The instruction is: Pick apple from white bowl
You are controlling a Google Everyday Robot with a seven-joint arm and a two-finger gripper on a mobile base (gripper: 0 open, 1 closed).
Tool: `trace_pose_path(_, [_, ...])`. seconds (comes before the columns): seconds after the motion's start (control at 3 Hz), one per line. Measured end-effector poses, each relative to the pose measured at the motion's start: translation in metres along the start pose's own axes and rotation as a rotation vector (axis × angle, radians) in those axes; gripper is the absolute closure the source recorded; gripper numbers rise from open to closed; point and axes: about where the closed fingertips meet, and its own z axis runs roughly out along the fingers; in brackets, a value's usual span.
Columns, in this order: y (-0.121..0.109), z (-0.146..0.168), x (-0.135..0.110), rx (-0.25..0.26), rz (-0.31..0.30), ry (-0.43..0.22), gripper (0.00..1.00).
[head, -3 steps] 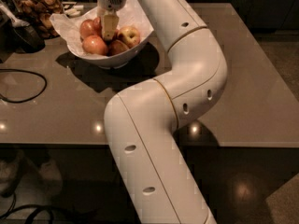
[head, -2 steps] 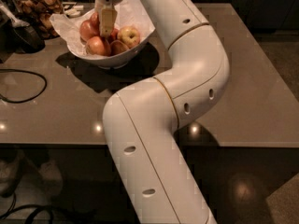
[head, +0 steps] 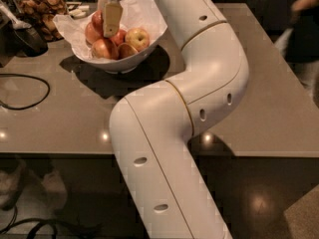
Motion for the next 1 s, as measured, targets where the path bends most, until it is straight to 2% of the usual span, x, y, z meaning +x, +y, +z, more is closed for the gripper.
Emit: trace_pose_path(1.0, [0.015, -0.055, -0.042, -0.003, -0.029, -0.094, 1.0])
